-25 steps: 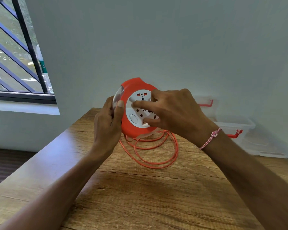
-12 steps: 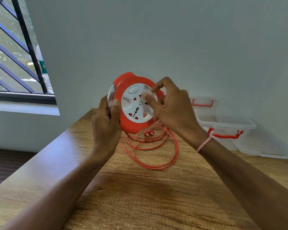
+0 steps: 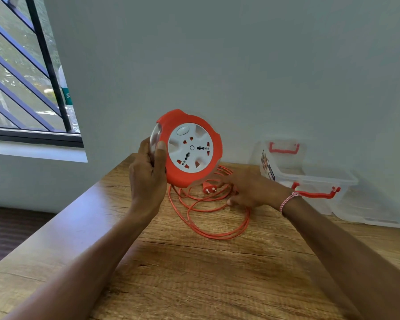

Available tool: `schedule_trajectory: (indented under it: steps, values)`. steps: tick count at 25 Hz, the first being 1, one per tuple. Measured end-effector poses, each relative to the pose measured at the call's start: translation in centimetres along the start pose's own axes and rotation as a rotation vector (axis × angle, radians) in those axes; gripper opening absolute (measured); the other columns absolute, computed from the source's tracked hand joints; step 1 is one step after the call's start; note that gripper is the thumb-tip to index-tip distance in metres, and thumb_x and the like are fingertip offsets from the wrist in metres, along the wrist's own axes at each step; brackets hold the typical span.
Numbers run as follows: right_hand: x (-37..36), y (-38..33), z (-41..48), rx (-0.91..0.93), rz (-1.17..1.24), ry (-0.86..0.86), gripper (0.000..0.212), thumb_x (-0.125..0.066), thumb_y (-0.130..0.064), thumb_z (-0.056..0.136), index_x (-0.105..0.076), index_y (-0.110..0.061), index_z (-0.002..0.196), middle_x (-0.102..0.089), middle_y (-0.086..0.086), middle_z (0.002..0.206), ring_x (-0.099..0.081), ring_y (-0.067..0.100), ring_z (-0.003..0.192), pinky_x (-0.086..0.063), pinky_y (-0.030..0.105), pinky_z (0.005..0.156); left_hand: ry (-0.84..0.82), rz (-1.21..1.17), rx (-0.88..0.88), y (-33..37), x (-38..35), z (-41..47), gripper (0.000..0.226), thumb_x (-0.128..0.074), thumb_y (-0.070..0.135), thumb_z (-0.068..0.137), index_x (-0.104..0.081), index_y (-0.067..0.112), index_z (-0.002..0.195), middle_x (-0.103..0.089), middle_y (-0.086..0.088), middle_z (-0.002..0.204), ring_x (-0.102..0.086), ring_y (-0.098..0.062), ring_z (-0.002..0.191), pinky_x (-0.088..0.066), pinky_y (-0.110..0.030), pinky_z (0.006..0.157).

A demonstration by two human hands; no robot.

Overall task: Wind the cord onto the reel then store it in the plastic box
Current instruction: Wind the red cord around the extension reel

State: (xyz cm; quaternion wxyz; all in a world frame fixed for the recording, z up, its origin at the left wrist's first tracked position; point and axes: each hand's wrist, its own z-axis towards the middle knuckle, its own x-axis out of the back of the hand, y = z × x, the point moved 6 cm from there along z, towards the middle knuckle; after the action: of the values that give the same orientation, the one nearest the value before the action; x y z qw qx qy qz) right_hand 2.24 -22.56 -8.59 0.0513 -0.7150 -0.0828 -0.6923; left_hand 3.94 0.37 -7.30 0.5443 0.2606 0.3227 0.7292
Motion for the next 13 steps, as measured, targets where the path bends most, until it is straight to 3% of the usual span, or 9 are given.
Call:
schedule_trajectory:
  steps: [2, 4, 10, 13]
  values:
    - [-0.5, -0.1, 0.4, 0.042, 0.024, 0.016, 0.064, -0.078, -0.032, 0.089, -0.051, -0.036, 0.148, -0.064, 0.0, 0.137, -0.058, 0.024, 0.126, -0.051, 0.042, 0.101, -0.02, 0.006, 0.003, 0.0, -0.2, -0.1, 0.034, -0.042, 0.06, 0.103, -0.058, 0.036, 0.121, -0.074, 0.008, 0.093, -0.078, -0.016, 0.085, -0.065, -0.055, 0.066]
    - [-0.8, 0.0, 0.6, 0.087, 0.082, -0.002, 0.055, -0.08, -0.027, 0.088, -0.061, -0.037, 0.138, -0.068, -0.005, 0.131, -0.061, 0.018, 0.122, -0.052, 0.038, 0.099, -0.029, 0.013, 0.003, 0.0, -0.4, -0.2, 0.042, -0.041, 0.062, 0.102, -0.059, 0.031, 0.123, -0.075, 0.007, 0.092, -0.077, -0.015, 0.083, -0.065, -0.054, 0.065]
    - [-0.5, -0.2, -0.1, 0.2, 0.21, -0.124, 0.037, -0.088, -0.017, 0.077, -0.079, -0.037, 0.106, -0.075, -0.013, 0.095, -0.065, -0.005, 0.084, -0.049, 0.023, 0.078, -0.016, 0.017, 0.012, -0.3, -0.2, 0.1, 0.044, -0.041, 0.062, 0.101, -0.06, 0.028, 0.12, -0.074, 0.006, 0.092, -0.077, -0.016, 0.082, -0.065, -0.053, 0.065]
    - [-0.5, -0.8, -0.8, 0.261, 0.315, -0.272, 0.038, -0.09, -0.01, 0.073, -0.081, -0.032, 0.102, -0.077, -0.008, 0.091, -0.063, -0.011, 0.071, -0.052, 0.022, 0.076, -0.01, 0.01, 0.032, -0.3, 0.0, 0.3, 0.035, -0.04, 0.065, 0.099, -0.059, 0.038, 0.113, -0.074, 0.009, 0.093, -0.078, -0.016, 0.084, -0.067, -0.052, 0.067]
